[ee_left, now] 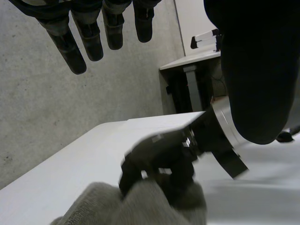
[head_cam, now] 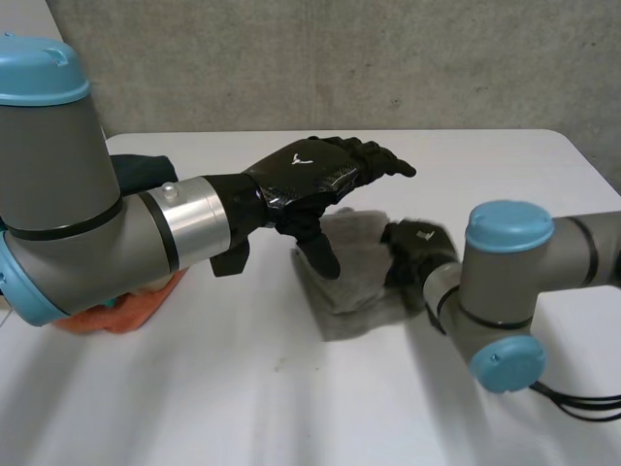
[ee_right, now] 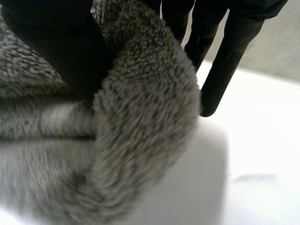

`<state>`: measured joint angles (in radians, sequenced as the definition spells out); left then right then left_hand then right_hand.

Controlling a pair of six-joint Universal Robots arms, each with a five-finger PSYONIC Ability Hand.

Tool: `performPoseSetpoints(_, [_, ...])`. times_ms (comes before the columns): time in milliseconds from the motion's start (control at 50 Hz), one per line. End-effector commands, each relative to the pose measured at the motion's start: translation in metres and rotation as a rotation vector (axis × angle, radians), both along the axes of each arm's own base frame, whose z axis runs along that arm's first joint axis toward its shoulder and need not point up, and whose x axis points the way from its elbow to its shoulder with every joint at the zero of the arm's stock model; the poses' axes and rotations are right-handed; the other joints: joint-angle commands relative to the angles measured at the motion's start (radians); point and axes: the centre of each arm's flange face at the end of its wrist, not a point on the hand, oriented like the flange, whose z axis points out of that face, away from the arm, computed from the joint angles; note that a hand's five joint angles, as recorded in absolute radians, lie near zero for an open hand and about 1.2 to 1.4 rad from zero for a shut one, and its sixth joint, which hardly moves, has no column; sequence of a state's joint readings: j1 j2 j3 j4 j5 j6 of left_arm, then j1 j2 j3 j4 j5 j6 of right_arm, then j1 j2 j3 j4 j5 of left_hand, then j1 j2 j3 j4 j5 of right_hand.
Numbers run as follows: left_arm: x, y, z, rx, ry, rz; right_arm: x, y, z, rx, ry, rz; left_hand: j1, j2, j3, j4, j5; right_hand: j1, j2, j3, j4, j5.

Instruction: Fold the laundry.

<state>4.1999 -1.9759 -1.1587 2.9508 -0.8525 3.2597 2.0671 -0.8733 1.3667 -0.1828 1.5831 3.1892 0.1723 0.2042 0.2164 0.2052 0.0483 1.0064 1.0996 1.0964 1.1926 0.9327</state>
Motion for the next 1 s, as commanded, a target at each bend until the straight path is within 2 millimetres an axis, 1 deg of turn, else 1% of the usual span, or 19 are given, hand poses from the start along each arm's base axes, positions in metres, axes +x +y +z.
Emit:
performPoseSetpoints(20, [0.0,-0.001,0.003,-0.009,0.006,0.002,-0.028,-0.043,0.037,-0.186,0.058,-0.122,0.006,-0.026,-0.038,-0.027,-0.045,0.39,0.297,0.3,0.204,0.289])
performPoseSetpoints(80, [-0.001,-0.001,0.005,-0.013,0.011,0.001,-0.053,-0.072,0.042,-0.219,0.093,-0.19,0.006,-0.026,-0.038,-0.027,-0.045,0.39,0.297,0.3,0.204,0.289])
performPoseSetpoints(100, [-0.001,-0.001,0.005,-0.013,0.011,0.0,-0.068,-0.093,0.042,-0.243,0.12,-0.229,0.006,-0.026,-0.038,-0.027,-0.045,0.39,0.297,0.3,0.204,0.289])
performPoseSetpoints(140, [-0.002,0.0,0.005,-0.014,0.011,-0.002,-0.079,-0.109,0.041,-0.261,0.136,-0.25,0.006,-0.026,-0.038,-0.027,-0.045,0.39,0.297,0.3,0.204,0.289])
performPoseSetpoints(180, [-0.003,0.0,0.006,-0.018,0.012,0.004,-0.099,-0.137,0.041,-0.285,0.151,-0.287,0.003,-0.029,-0.041,-0.03,-0.048,0.39,0.297,0.3,0.204,0.289])
performPoseSetpoints(280, [-0.005,0.003,0.009,-0.028,0.016,-0.001,-0.144,-0.185,0.029,-0.284,0.175,-0.38,0.002,-0.03,-0.042,-0.031,-0.048,0.39,0.297,0.3,0.204,0.289])
performPoseSetpoints(300, [-0.006,0.004,0.009,-0.03,0.017,-0.002,-0.16,-0.2,0.024,-0.27,0.185,-0.412,0.002,-0.03,-0.042,-0.031,-0.048,0.39,0.297,0.3,0.204,0.289])
performPoseSetpoints(340, [-0.009,0.007,0.01,-0.034,0.02,-0.011,-0.181,-0.214,0.019,-0.248,0.196,-0.446,0.002,-0.03,-0.042,-0.031,-0.048,0.39,0.297,0.3,0.204,0.289])
performPoseSetpoints(360, [-0.009,0.007,0.011,-0.036,0.02,-0.012,-0.199,-0.225,0.013,-0.22,0.204,-0.472,0.002,-0.03,-0.042,-0.031,-0.048,0.39,0.297,0.3,0.204,0.289])
performPoseSetpoints(420, [-0.011,0.01,0.011,-0.036,0.019,-0.012,-0.213,-0.237,0.002,-0.199,0.206,-0.483,0.002,-0.03,-0.042,-0.031,-0.048,0.39,0.297,0.3,0.204,0.289])
performPoseSetpoints(440, [-0.011,0.01,0.01,-0.035,0.018,-0.01,-0.22,-0.241,-0.002,-0.196,0.206,-0.488,0.002,-0.03,-0.042,-0.031,-0.048,0.214,0.12,0.124,0.027,0.113])
performPoseSetpoints(480, [-0.012,0.01,0.01,-0.036,0.017,-0.007,-0.225,-0.243,-0.003,-0.196,0.206,-0.496,0.002,-0.03,-0.042,-0.031,-0.048,-0.746,-0.839,-0.836,-0.932,-0.847])
performPoseSetpoints(500, [-0.012,0.01,0.01,-0.036,0.017,-0.007,-0.229,-0.244,-0.004,-0.196,0.208,-0.506,0.002,-0.03,-0.042,-0.031,-0.048,-0.832,-0.925,-0.922,-1.018,-0.933])
performPoseSetpoints(580, [-0.012,0.01,0.01,-0.035,0.016,-0.006,-0.255,-0.25,0.01,-0.247,0.209,-0.571,0.002,-0.03,-0.042,-0.031,-0.048,-0.832,-0.925,-0.922,-1.018,-0.933])
performPoseSetpoints(620, [-0.011,0.009,0.012,-0.041,0.02,-0.004,-0.259,-0.252,0.018,-0.269,0.207,-0.581,0.003,-0.029,-0.041,-0.03,-0.048,-0.832,-0.925,-0.922,-1.018,-0.933])
performPoseSetpoints(780, [-0.013,0.01,0.013,-0.042,0.023,-0.008,-0.252,-0.245,0.016,-0.215,0.205,-0.53,0.003,-0.029,-0.041,-0.03,-0.048,-0.832,-0.925,-0.922,-1.018,-0.933])
performPoseSetpoints(860, [-0.013,0.011,0.009,-0.033,0.017,-0.01,-0.248,-0.237,0.027,-0.18,0.194,-0.502,0.003,-0.029,-0.041,-0.03,-0.048,-0.832,-0.925,-0.922,-1.018,-0.933])
performPoseSetpoints(940, [-0.012,0.011,0.007,-0.026,0.011,-0.006,-0.252,-0.231,0.047,-0.187,0.203,-0.52,0.003,-0.029,-0.041,-0.03,-0.048,-0.832,-0.925,-0.922,-1.018,-0.933])
performPoseSetpoints(1000, [-0.011,0.01,0.008,-0.03,0.011,0.013,-0.256,-0.225,0.079,-0.236,0.217,-0.574,0.003,-0.029,-0.041,-0.03,-0.048,-0.832,-0.925,-0.922,-1.018,-0.933])
